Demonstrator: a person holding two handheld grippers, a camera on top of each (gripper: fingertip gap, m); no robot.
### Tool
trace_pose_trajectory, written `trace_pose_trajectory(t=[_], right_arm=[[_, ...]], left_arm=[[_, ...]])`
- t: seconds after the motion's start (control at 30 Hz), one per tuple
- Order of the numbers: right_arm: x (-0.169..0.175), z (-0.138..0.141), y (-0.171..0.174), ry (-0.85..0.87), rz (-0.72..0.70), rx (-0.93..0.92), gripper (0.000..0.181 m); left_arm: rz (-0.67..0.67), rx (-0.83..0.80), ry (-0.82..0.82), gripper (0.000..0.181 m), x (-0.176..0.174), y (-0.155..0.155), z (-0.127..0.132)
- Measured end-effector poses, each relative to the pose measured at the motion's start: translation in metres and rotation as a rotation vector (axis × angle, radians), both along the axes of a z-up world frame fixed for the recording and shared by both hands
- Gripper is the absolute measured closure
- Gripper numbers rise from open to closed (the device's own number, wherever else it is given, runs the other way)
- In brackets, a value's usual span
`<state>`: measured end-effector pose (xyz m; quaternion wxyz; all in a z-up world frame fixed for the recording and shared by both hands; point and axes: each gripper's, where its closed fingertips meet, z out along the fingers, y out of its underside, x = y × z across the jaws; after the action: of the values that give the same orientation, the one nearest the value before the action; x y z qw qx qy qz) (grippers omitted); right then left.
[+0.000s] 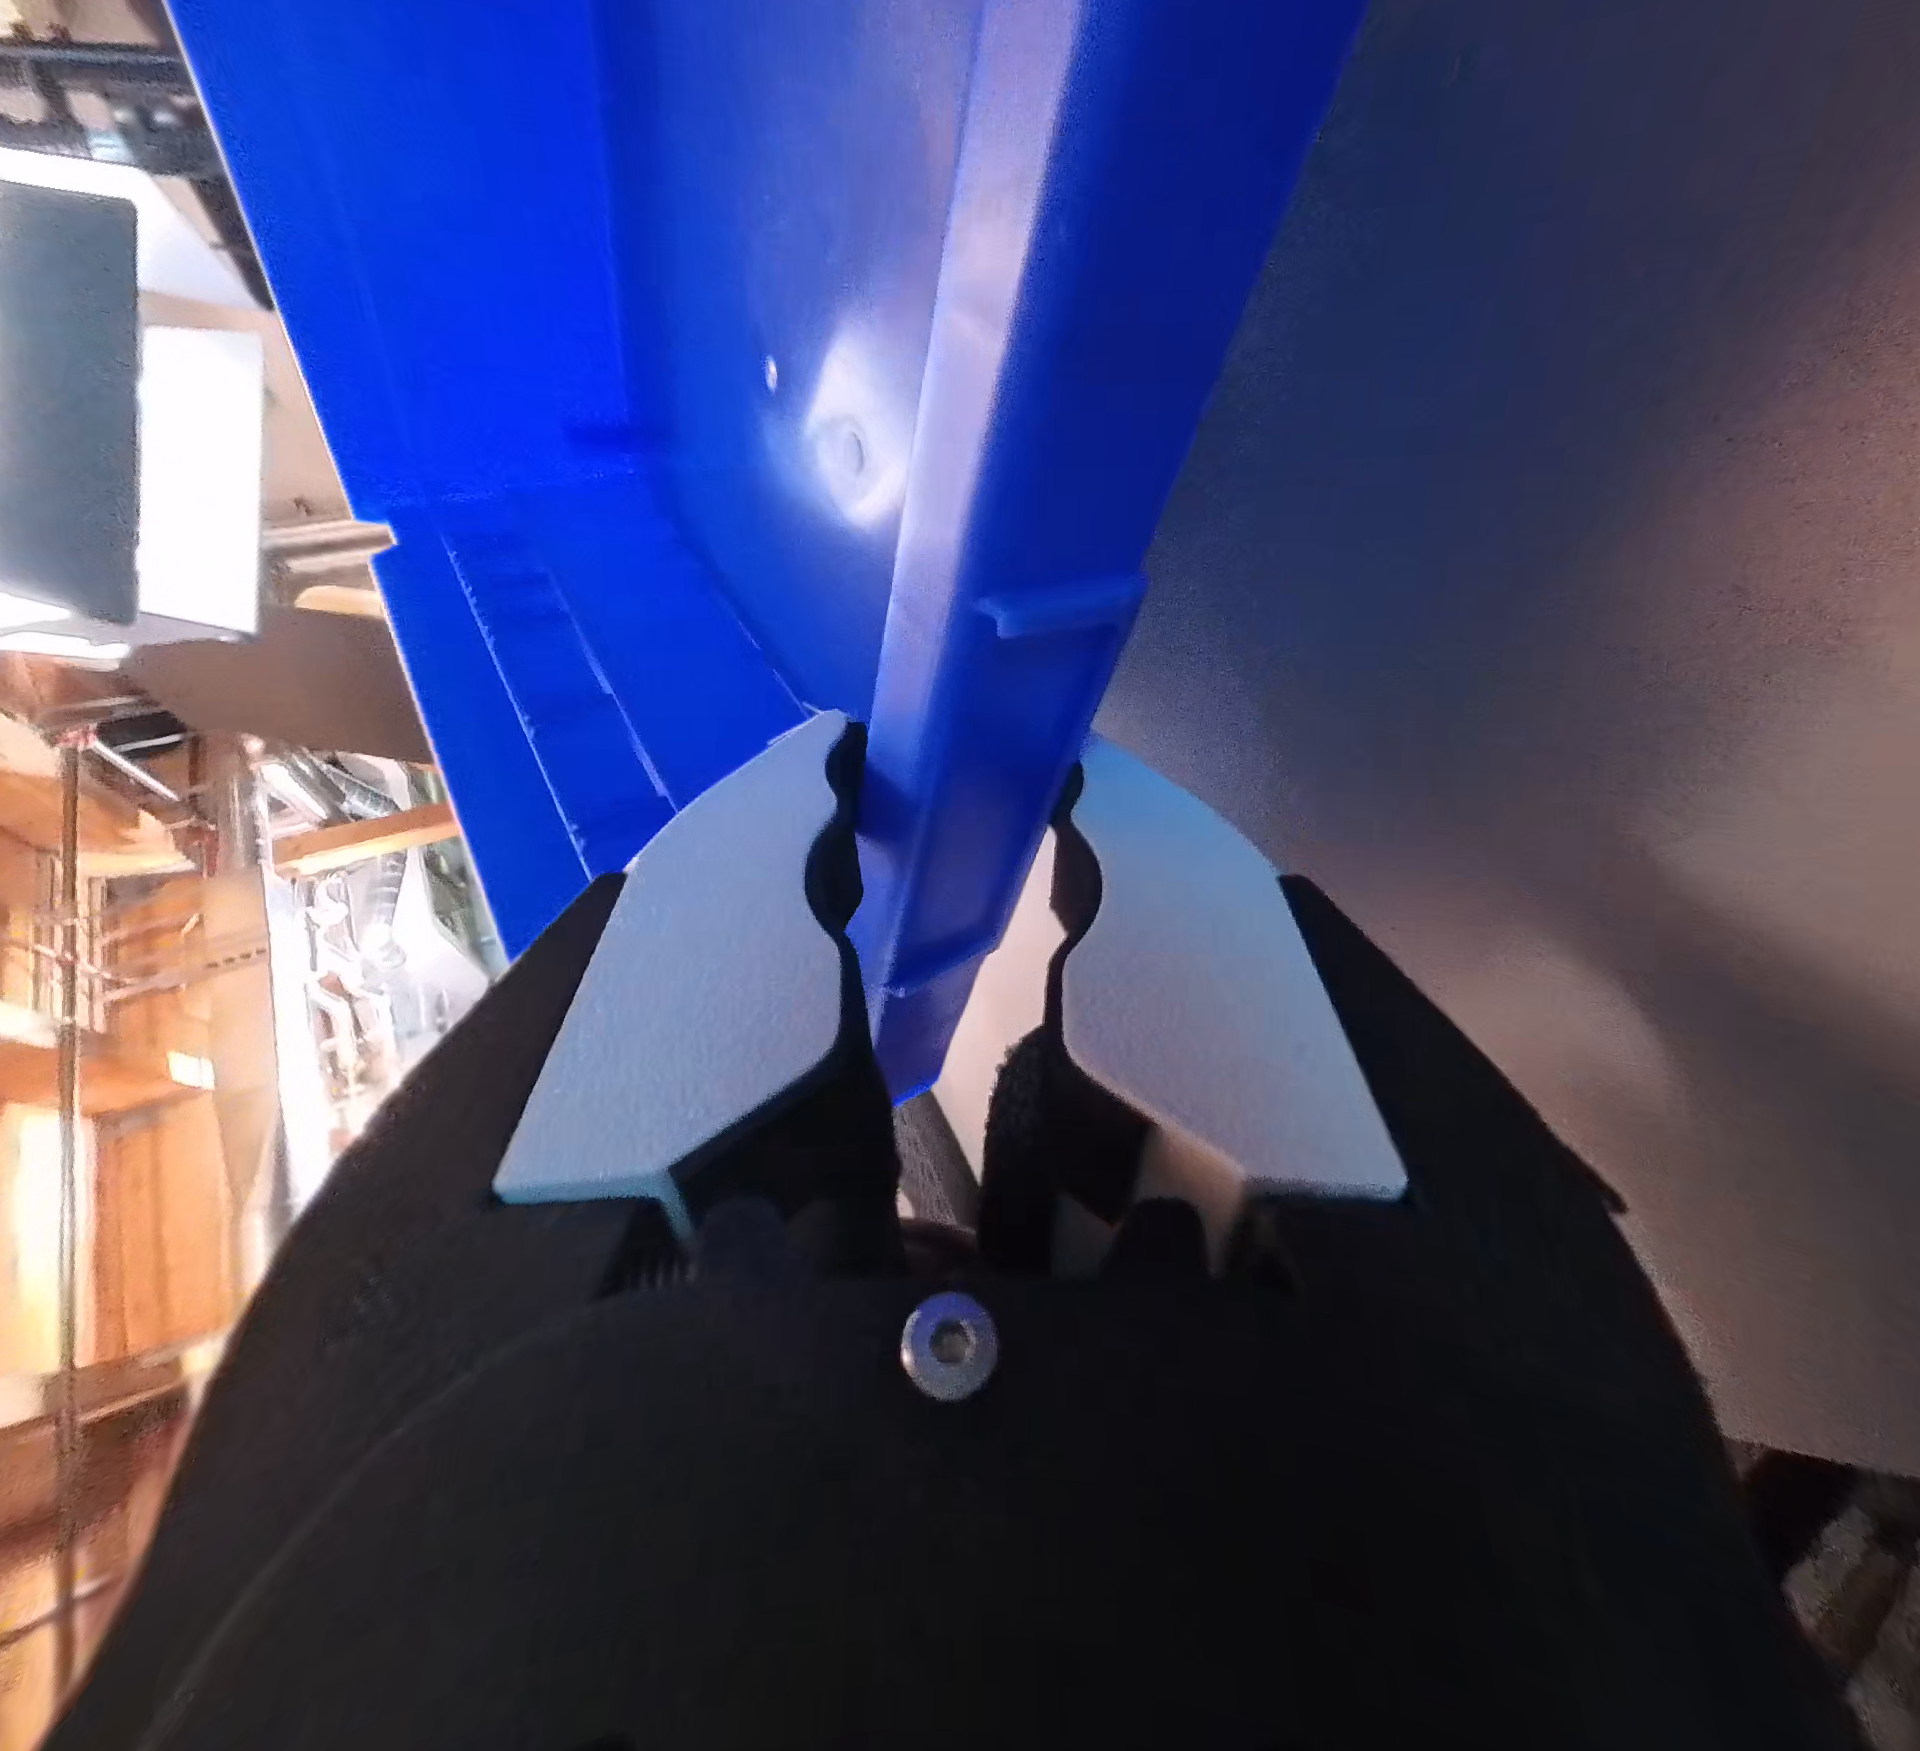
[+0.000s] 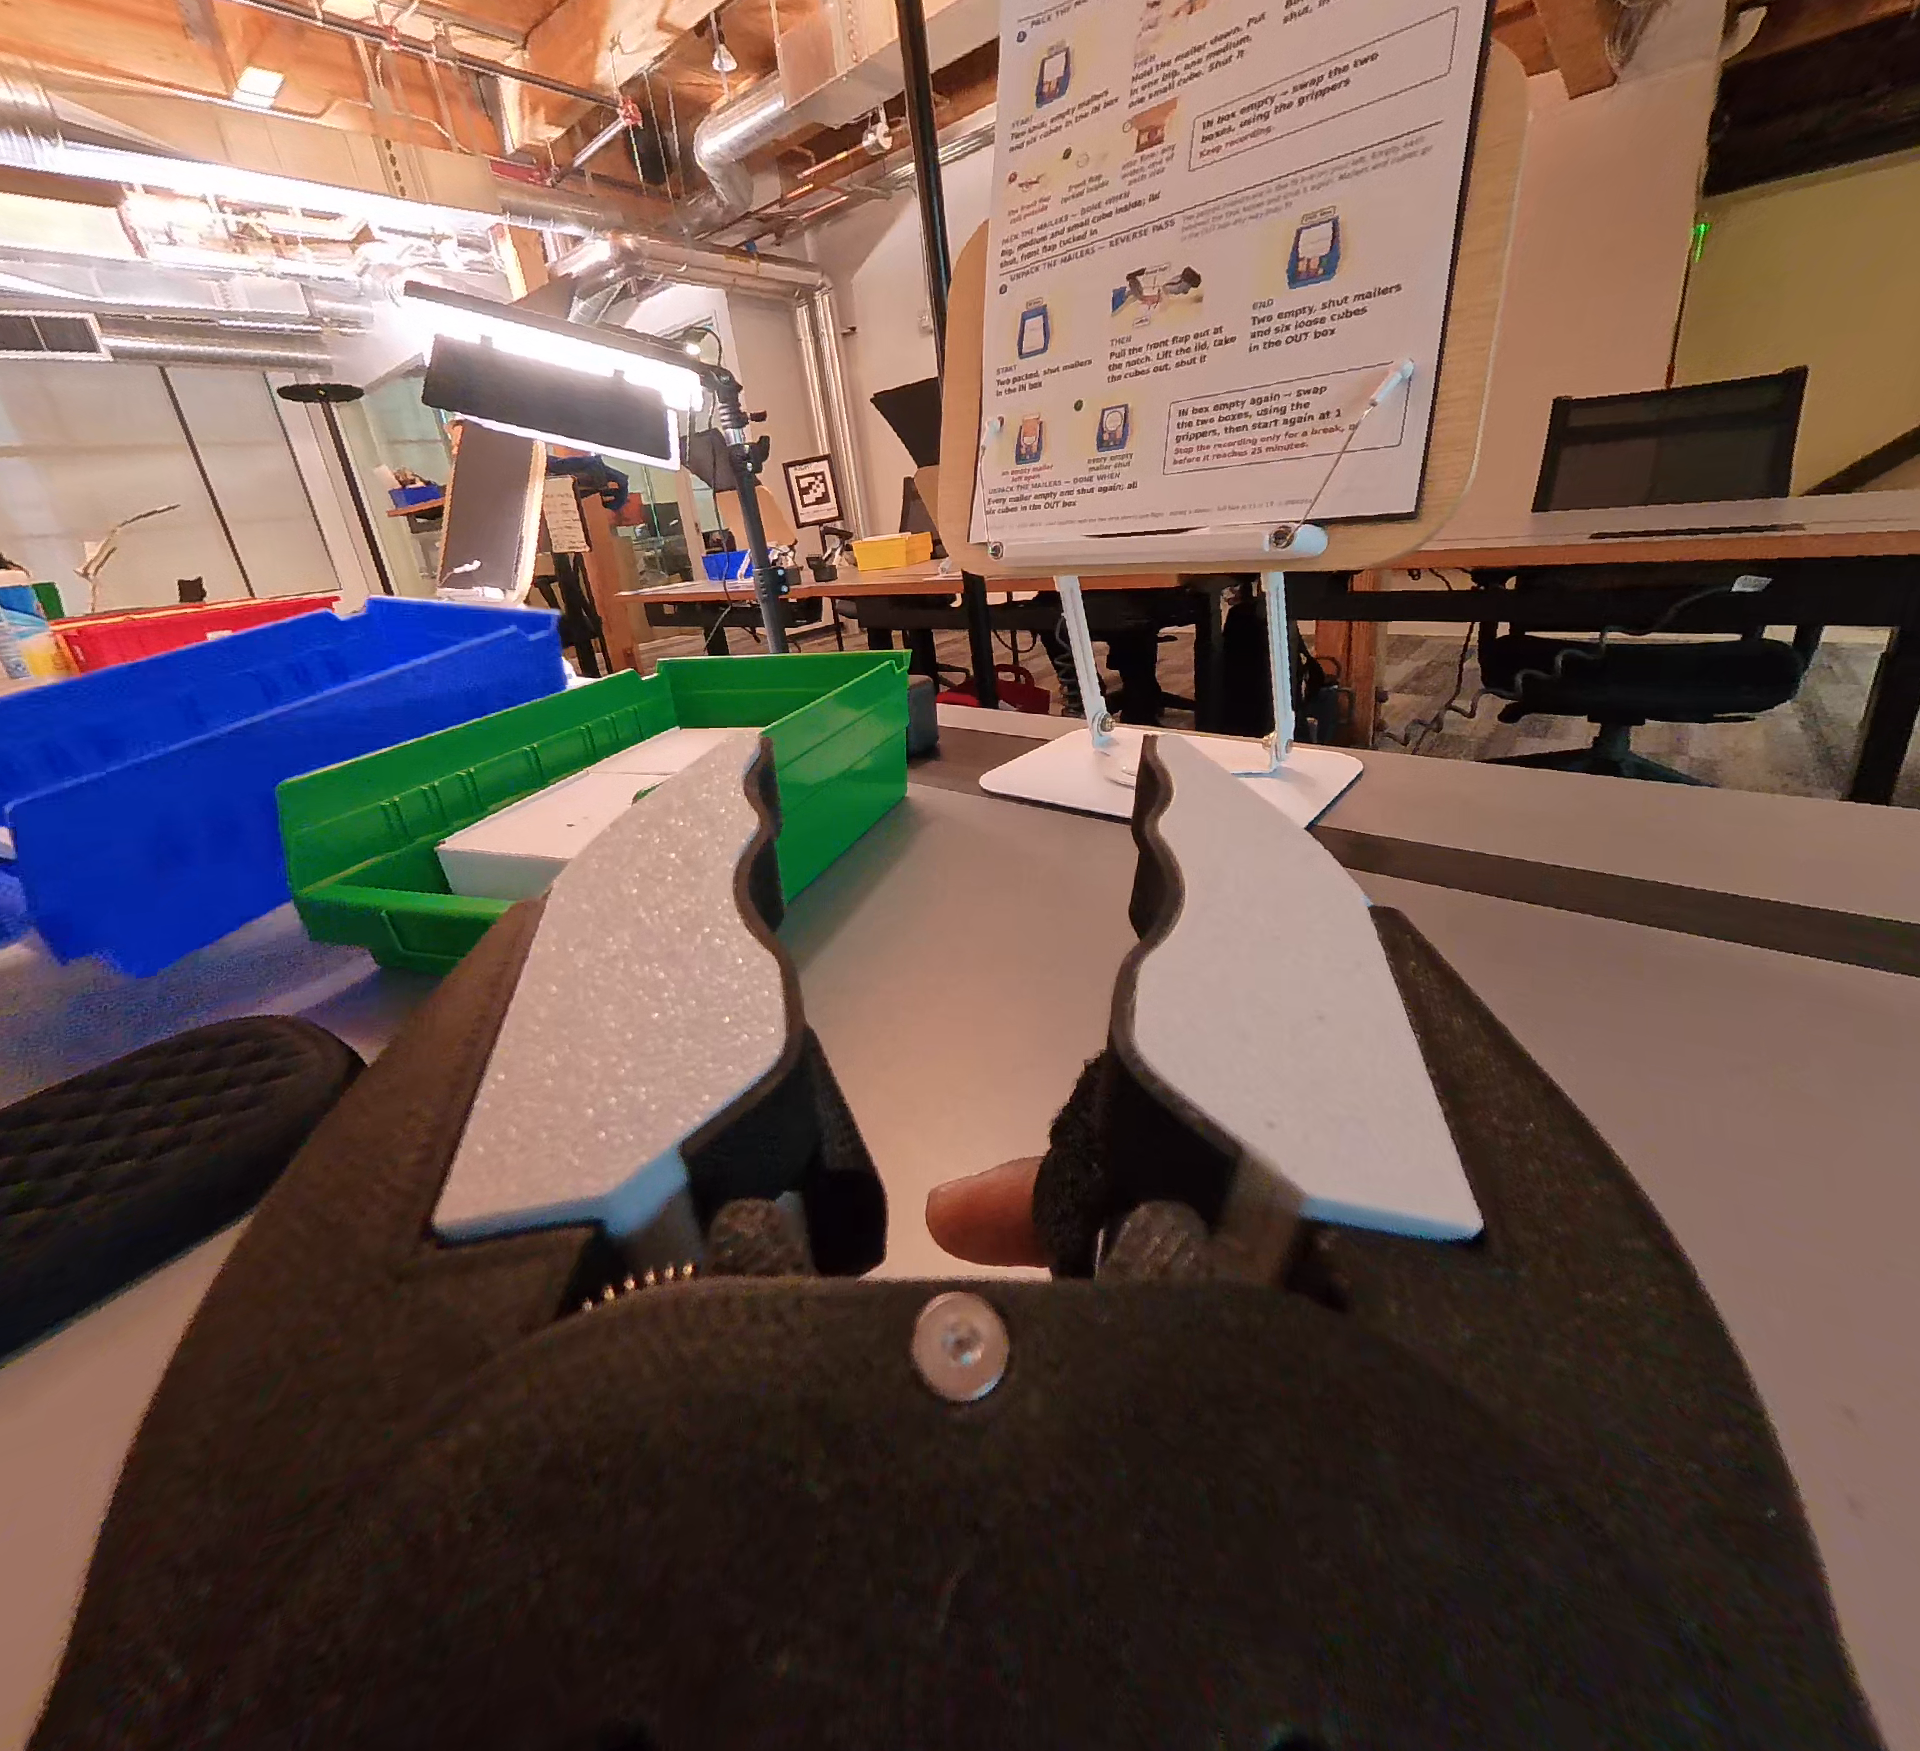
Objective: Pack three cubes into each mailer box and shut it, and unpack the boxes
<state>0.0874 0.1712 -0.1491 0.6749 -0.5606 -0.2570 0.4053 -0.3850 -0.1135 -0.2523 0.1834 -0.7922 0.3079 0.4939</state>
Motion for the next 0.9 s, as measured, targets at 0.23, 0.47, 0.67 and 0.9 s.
trace_pose_trajectory(t=[0.23,0.47,0.67,0.9], right_arm=[[-0.001,0.001,0.0,-0.005,0.0,0.008,0.116],[0.004,0.007,0.001,0.016,-0.016,0.019,0.116],[0.035,0.03,0.012,0.103,-0.124,0.048,0.115],[0.079,0.054,0.02,0.251,-0.237,0.099,0.104]], left_arm=[[0.03,0.082,0.195,0.149,0.001,0.018,0.049],[-0.052,0.214,0.181,0.149,0.043,0.061,0.098],[-0.206,0.305,0.144,0.15,0.121,0.121,0.129],[-0.476,0.311,-0.016,0.15,0.252,0.197,0.132]])
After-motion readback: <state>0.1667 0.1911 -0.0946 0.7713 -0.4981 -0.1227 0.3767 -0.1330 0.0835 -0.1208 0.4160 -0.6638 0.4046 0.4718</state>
